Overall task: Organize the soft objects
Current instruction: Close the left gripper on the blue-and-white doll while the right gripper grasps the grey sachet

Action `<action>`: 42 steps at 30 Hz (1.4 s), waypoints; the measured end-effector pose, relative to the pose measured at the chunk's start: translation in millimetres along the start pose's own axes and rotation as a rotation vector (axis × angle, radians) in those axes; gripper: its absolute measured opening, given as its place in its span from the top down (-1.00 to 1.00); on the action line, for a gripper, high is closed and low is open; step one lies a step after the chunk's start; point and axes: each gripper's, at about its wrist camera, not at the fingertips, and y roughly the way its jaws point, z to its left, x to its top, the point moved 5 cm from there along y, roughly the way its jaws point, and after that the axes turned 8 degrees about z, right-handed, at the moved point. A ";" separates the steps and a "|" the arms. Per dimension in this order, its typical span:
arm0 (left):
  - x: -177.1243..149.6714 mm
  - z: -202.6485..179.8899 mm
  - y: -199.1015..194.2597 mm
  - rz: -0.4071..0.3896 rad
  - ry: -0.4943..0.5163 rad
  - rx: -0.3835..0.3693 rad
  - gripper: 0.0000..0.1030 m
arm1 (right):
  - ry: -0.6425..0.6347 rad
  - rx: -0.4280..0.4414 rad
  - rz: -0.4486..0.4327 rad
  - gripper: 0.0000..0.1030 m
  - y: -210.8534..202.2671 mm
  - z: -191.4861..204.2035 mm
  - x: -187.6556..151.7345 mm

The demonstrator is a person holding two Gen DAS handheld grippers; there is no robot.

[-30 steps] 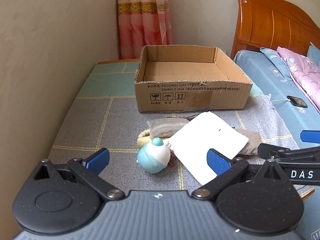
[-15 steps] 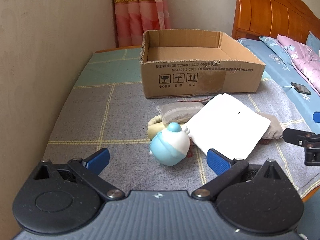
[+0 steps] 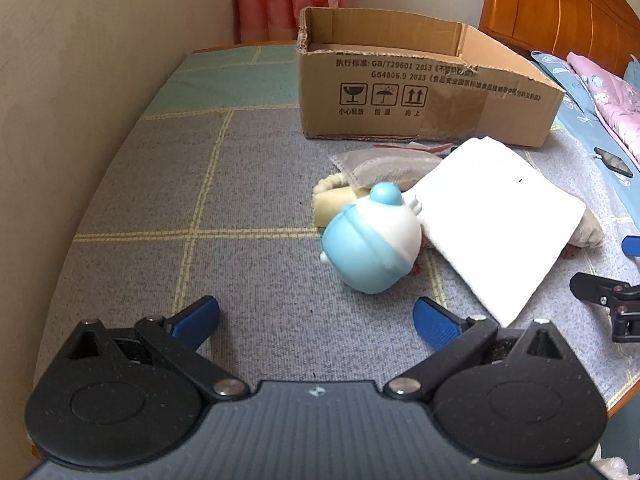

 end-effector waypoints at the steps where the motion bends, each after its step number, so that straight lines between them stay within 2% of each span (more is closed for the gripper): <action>1: -0.4 0.8 0.2 -0.004 -0.001 0.000 -1.00 | 0.004 0.012 0.001 -1.00 2.4 -0.1 -0.1; 10: -5.1 4.5 -1.6 -0.082 0.043 -0.022 -1.00 | 0.023 0.037 -0.024 -1.00 7.1 -2.5 2.0; 15: 3.3 -1.6 -3.4 -0.095 0.085 -0.004 -0.96 | -0.004 0.044 -0.040 -1.00 6.5 -1.9 2.3; 28: 19.2 -13.3 3.4 -0.087 0.084 -0.050 -0.91 | -0.119 0.094 -0.093 -1.00 7.2 12.8 29.1; 33: 20.6 -15.5 3.7 -0.080 0.086 -0.060 -0.91 | -0.042 0.123 -0.093 -1.00 11.1 2.2 37.6; 38: 22.7 -15.5 4.2 -0.081 0.083 -0.061 -0.91 | 0.082 0.104 -0.081 -1.00 17.7 -26.3 39.2; 42: 23.7 -15.8 3.5 -0.087 0.080 -0.061 -0.91 | 0.121 0.089 -0.077 -1.00 20.6 -39.6 40.2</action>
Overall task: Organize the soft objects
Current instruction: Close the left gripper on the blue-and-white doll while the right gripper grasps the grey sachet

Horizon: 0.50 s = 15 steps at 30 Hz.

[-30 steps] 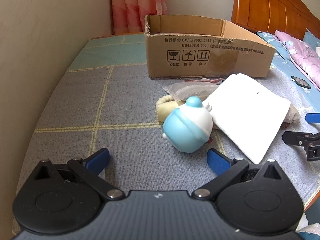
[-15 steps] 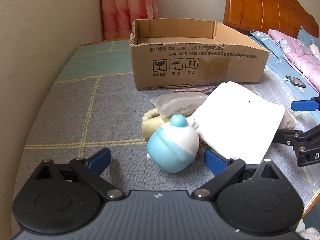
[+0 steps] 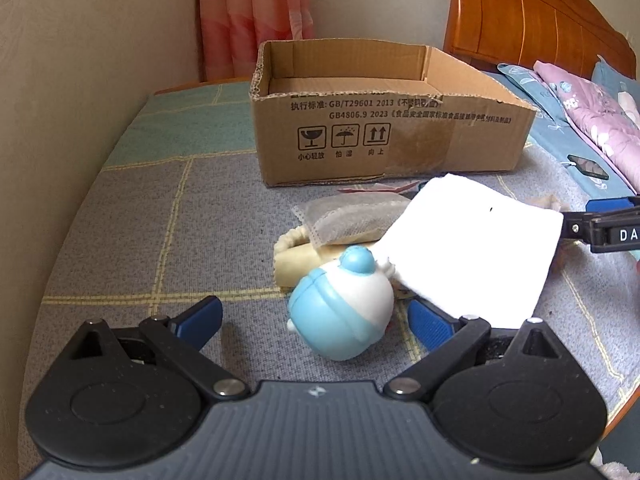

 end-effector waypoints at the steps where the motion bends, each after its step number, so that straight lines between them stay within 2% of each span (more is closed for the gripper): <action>1: -0.2 -0.1 -0.4 -0.001 -0.002 -0.003 -0.91 | -0.009 -0.021 -0.004 -1.00 0.0 -1.1 0.9; 8: -0.4 0.4 -3.6 -0.009 -0.008 -0.009 -0.90 | 0.025 -0.073 -0.052 -1.00 -7.2 -13.1 11.2; 10: 0.2 -0.1 -4.6 -0.013 -0.007 -0.012 -0.84 | 0.014 -0.073 -0.049 -1.00 -9.1 -12.0 11.7; 13: 0.5 0.1 -3.7 -0.007 -0.015 -0.022 -0.61 | -0.068 -0.061 -0.039 -1.00 -7.5 -0.4 6.8; 15: 0.0 -0.6 -3.4 -0.003 -0.017 -0.027 -0.56 | -0.114 -0.057 -0.027 -0.92 -3.6 7.2 2.5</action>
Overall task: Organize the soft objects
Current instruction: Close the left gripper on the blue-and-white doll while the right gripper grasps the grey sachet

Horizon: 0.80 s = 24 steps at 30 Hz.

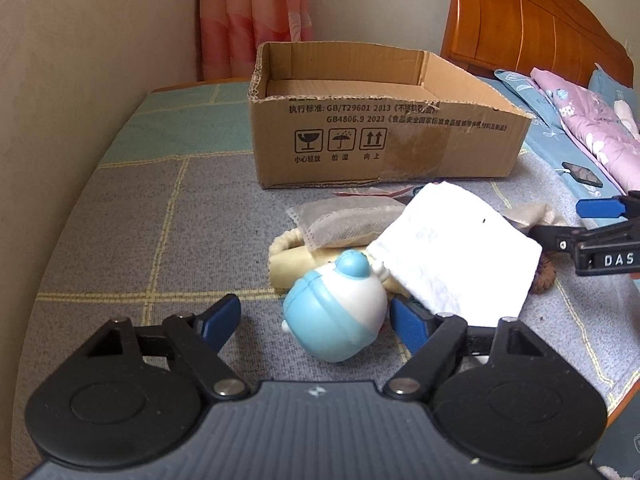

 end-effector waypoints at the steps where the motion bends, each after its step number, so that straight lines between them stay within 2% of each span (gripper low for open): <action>1: -0.3 -0.4 -0.4 -0.001 0.002 0.001 -0.55 | -0.019 0.003 0.008 -0.89 2.3 3.7 -1.6; 5: 0.0 -1.9 -2.8 -0.010 0.007 0.004 -0.44 | -0.044 0.045 -0.003 -0.68 3.6 13.2 -2.2; 10: 2.7 -5.4 -6.0 -0.021 0.012 0.007 -0.43 | -0.033 0.086 -0.008 -0.55 8.8 14.6 0.1; 14: 3.1 -9.5 -10.6 -0.031 0.037 0.022 -0.32 | -0.022 0.130 -0.001 -0.26 9.8 16.9 0.6; 16: 2.8 -10.7 -11.4 -0.028 0.040 0.022 -0.19 | -0.027 0.127 -0.001 -0.20 10.1 19.0 0.1; 19: 1.8 -11.3 -10.4 -0.021 0.044 0.020 -0.09 | -0.032 0.128 0.002 -0.01 9.6 21.8 -0.5; 20: 1.3 -11.9 -10.9 -0.020 0.049 0.017 0.02 | -0.034 0.121 0.002 0.03 9.0 22.3 -0.7; 24: 0.6 -13.3 -13.4 -0.021 0.069 0.017 0.06 | -0.045 0.104 0.000 0.18 5.7 23.4 -1.3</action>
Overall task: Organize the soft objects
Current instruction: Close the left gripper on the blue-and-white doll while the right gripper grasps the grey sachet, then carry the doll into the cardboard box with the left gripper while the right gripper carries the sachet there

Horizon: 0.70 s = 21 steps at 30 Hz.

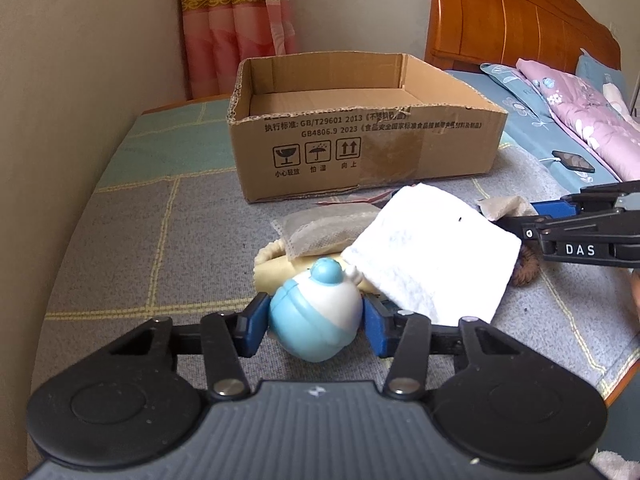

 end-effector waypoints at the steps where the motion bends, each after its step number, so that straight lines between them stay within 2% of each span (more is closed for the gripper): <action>1: 0.3 0.2 -1.1 0.000 0.002 0.001 0.07 | -0.002 -0.002 -0.001 0.19 -1.1 -0.1 -0.2; 13: 15.3 -0.6 -34.7 -0.028 0.093 -0.016 0.08 | -0.044 -0.033 -0.045 0.25 -37.2 -0.4 5.4; 21: 70.1 -2.5 -55.7 -0.099 0.164 -0.042 0.08 | -0.109 -0.034 -0.112 0.25 -68.7 6.4 25.4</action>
